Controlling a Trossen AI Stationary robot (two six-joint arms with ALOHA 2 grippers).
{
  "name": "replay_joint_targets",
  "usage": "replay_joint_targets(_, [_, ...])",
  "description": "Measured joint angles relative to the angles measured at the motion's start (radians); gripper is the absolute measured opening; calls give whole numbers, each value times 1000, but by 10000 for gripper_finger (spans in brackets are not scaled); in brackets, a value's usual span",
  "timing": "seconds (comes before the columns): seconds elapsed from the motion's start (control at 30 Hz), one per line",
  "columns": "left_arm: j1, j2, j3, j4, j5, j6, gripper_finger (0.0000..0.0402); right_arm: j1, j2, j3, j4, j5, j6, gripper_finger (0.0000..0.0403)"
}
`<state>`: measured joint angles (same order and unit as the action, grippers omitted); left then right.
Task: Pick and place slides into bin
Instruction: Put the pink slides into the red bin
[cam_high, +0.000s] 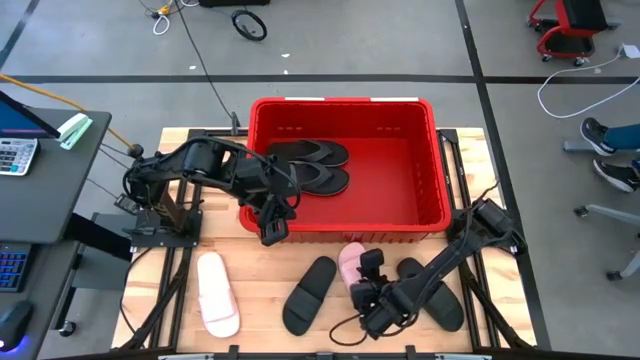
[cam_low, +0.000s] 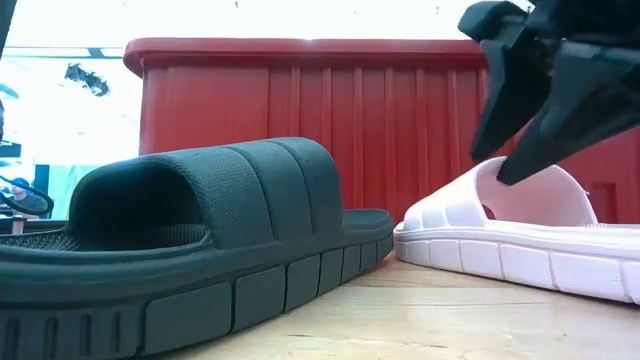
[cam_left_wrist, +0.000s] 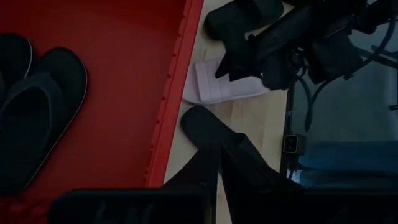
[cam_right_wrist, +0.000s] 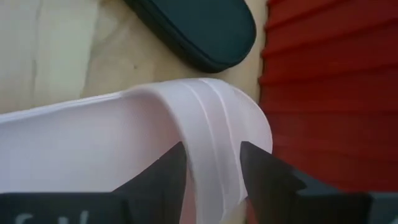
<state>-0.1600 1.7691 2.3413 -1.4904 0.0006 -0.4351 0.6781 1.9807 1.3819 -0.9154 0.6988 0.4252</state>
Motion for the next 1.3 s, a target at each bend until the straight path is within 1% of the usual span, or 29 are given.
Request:
replay_joint_targets(0.1, [0,0,0,3,0,0,20,-33,5,0,0,-5,1,156])
replay_joint_targets(0.2, [0,0,0,4,0,0,14,-59,5,0,0,-3,1,134])
replay_joint_targets(0.3, [0,0,0,5,0,0,10,-75,0,0,1,-12,2,82])
replay_joint_targets(0.37, [0,0,0,5,0,-1,10,-82,-4,0,-3,-41,2,34])
replay_joint_targets(0.4, [0,0,0,4,0,-4,11,-84,-6,0,-4,-61,3,19])
replay_joint_targets(0.47, [0,0,0,5,0,-14,15,-81,-12,4,-6,-87,8,16])
replay_joint_targets(0.57, [0,0,0,5,0,-26,20,-57,-45,32,-13,-134,65,20])
replay_joint_targets(0.67, [0,0,0,13,0,-27,22,-15,-113,80,-8,-184,96,9])
replay_joint_targets(0.73, [0,0,0,18,0,-27,22,10,-173,116,-16,-177,95,11])
replay_joint_targets(0.83, [0,0,0,32,0,-27,17,34,-284,164,-19,-100,95,12])
replay_joint_targets(1.0, [0,0,0,60,0,-53,9,44,-499,200,-22,146,76,9])
replay_joint_targets(1.17, [0,0,0,100,0,-73,15,28,-695,199,-24,444,-84,9])
replay_joint_targets(1.2, [0,0,0,103,0,-72,17,16,-725,199,-24,488,-116,9])
replay_joint_targets(1.23, [0,0,0,104,0,-72,19,-3,-750,199,-24,515,-153,9])
replay_joint_targets(1.3, [0,0,0,113,0,-70,21,-55,-789,199,-26,526,-243,9])
